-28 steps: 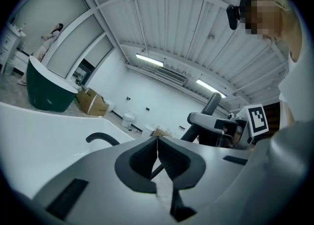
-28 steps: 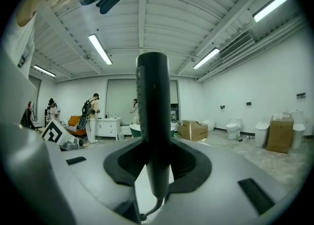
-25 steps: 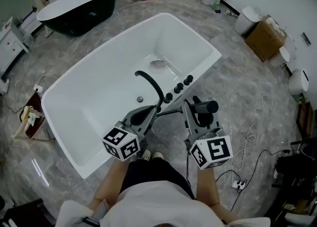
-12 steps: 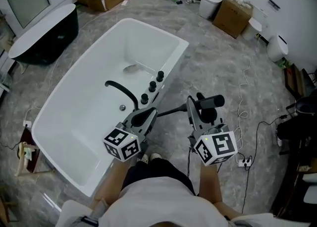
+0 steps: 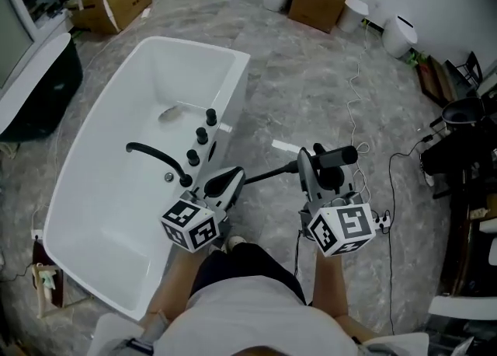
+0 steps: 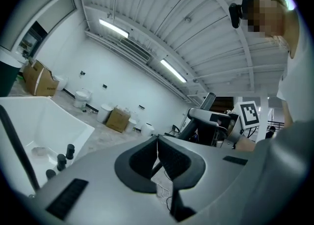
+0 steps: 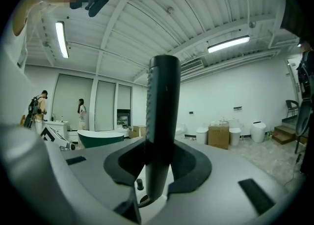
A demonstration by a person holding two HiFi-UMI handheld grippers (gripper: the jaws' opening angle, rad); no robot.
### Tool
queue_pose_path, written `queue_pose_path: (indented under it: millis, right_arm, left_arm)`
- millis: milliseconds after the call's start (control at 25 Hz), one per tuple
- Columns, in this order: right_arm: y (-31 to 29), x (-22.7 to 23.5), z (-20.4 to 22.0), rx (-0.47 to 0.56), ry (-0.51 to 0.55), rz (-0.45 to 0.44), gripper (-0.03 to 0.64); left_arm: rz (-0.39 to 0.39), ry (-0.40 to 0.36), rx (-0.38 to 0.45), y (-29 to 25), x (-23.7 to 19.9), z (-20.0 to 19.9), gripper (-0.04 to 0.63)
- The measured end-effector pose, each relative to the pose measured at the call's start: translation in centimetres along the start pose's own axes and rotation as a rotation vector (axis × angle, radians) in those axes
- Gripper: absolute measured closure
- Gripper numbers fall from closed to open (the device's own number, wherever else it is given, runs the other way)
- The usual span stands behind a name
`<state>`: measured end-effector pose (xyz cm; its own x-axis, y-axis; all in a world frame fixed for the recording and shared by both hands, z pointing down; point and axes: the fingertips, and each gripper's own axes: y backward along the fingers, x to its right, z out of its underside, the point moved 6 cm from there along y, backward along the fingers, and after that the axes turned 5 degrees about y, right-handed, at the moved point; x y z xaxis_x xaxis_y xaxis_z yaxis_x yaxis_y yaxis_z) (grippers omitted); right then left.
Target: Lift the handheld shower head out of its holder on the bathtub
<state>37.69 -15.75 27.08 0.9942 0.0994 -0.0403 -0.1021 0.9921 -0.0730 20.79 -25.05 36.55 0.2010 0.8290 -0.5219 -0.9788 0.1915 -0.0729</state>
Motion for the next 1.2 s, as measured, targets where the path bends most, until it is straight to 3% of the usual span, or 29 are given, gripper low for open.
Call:
queue_pose_path:
  millis: [600, 1200]
  right_arm:
    - [8.8, 8.5, 4.8, -0.036, -0.101, 0.271, 0.488]
    - [9.3, 6.9, 6.0, -0.012, -0.079, 0.274, 0.489]
  left_arm:
    - [0.204, -0.018, -0.126, -9.0, 5.9, 4.7, 0.583]
    - [0.195, -0.013, -0.147, -7.9, 7.1, 6.5, 0.583]
